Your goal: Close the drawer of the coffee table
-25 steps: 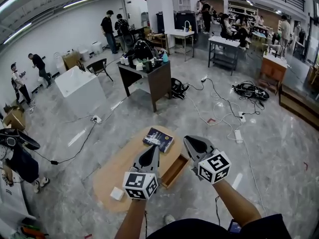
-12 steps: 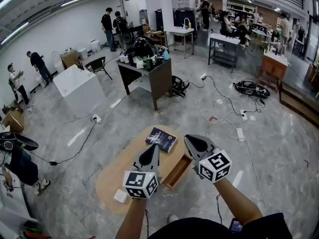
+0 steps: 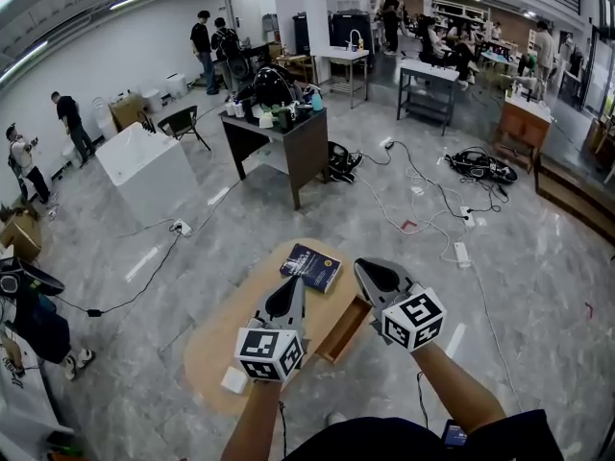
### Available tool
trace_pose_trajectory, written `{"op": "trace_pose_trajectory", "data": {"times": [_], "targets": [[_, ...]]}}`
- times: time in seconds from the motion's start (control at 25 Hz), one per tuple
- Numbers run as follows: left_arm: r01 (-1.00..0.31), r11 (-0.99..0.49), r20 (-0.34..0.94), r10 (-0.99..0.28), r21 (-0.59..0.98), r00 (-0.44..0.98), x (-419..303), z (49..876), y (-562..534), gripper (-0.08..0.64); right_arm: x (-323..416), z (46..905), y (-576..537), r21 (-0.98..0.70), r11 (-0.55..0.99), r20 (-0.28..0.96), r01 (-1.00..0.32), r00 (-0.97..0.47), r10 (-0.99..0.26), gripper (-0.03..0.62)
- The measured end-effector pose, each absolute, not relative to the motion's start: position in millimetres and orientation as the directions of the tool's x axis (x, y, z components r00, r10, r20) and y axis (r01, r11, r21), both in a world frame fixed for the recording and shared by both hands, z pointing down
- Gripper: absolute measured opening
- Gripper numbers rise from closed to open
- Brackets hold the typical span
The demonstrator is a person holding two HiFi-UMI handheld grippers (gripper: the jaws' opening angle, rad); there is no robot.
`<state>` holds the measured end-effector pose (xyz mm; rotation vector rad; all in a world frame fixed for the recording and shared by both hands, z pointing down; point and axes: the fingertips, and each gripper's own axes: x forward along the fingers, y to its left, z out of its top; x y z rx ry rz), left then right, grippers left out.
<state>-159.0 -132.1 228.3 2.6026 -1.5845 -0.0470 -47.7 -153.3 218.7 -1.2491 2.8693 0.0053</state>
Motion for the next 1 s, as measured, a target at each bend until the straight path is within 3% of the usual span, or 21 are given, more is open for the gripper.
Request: {"op": "trace_pose_trajectory", "data": {"times": [1.0], "targets": [[-0.844, -0.527, 0.045, -0.845, 0.099, 0.533, -125.0, 246.9, -135.4, 0.002, -12.9, 248.1, -142.9, -0.028, 0.621, 0.026, -0.783, -0.621, -0.783, 0.012]]}}
